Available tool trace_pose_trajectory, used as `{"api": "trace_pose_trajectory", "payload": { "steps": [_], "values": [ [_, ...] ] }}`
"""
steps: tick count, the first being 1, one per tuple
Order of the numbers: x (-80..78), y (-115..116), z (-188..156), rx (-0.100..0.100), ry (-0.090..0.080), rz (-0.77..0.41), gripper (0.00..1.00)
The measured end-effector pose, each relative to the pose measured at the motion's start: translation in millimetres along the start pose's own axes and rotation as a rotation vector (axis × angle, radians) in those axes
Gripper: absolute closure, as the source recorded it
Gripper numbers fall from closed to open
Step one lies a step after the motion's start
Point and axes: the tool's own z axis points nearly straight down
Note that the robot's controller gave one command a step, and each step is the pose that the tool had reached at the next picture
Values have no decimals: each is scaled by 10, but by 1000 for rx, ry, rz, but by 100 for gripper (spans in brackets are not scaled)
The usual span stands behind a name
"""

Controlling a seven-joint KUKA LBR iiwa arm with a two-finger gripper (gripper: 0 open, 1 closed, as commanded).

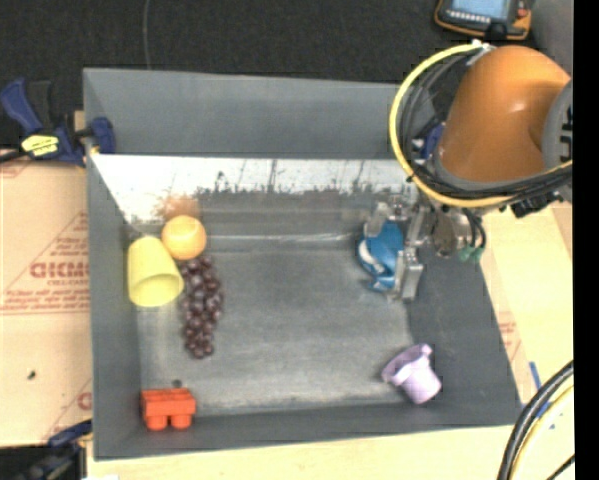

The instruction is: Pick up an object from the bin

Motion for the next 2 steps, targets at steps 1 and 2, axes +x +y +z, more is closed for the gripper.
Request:
{"api": "trace_pose_trajectory", "payload": {
  "steps": [1,2],
  "values": [
    [-13,-2,-47,2,-8,-2,0],
    [-79,-313,864,-1,-10,291,0]
  ]
}}
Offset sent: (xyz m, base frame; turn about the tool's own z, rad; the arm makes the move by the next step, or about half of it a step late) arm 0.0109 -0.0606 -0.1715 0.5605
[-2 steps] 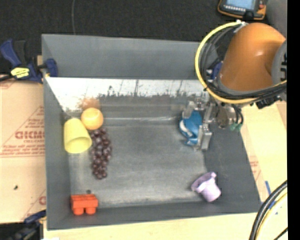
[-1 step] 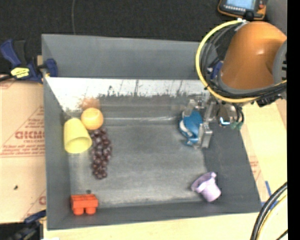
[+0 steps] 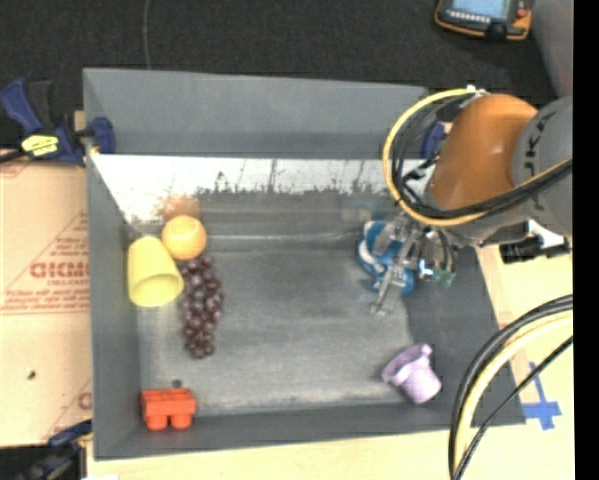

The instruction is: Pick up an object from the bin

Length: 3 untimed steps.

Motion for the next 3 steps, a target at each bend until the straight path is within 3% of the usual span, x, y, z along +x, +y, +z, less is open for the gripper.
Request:
{"api": "trace_pose_trajectory", "payload": {
  "steps": [1,2,3],
  "values": [
    [-270,-247,-66,1,-7,-79,0],
    [-450,-583,338,1,-2,412,0],
    [-496,-350,840,-1,-9,338,0]
  ]
}}
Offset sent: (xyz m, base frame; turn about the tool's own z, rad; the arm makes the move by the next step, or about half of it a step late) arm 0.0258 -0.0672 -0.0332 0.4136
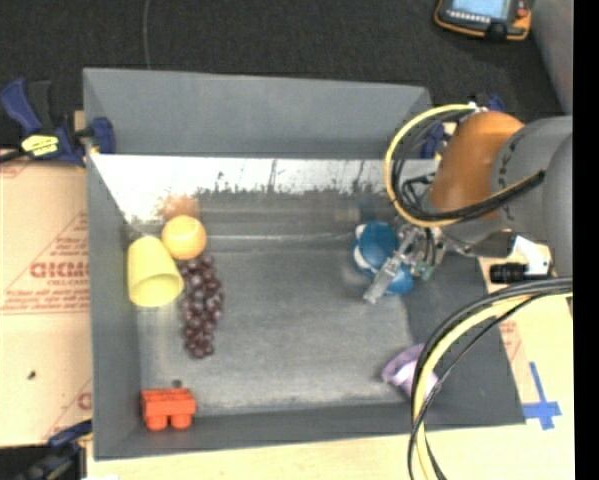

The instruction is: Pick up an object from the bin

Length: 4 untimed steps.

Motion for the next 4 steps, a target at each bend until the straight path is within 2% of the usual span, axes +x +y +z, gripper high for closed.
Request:
{"api": "trace_pose_trajectory", "payload": {
  "steps": [1,4],
  "values": [
    [261,101,-17,-3,-11,372,100],
    [266,86,-109,1,-10,366,100]
  ]
}}
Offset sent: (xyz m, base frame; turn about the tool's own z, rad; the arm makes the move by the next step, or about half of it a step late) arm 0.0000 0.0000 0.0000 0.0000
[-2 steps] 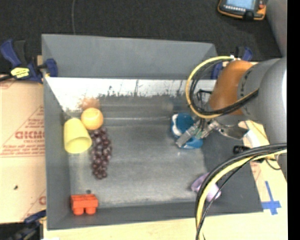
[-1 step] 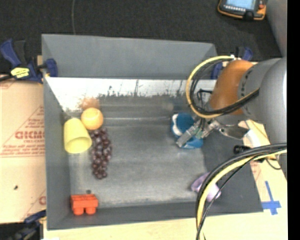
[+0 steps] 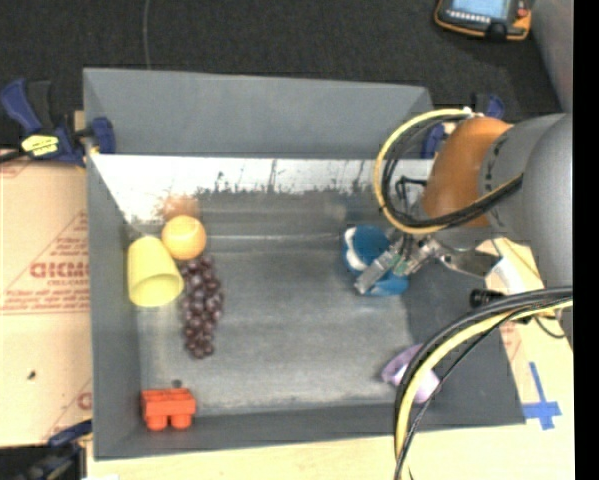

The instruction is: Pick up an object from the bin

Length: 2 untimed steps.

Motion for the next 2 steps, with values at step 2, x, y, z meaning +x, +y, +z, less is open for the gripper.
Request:
{"api": "trace_pose_trajectory", "payload": {
  "steps": [2],
  "values": [
    [12,-28,-189,9,7,-4,100]
  ]
}}
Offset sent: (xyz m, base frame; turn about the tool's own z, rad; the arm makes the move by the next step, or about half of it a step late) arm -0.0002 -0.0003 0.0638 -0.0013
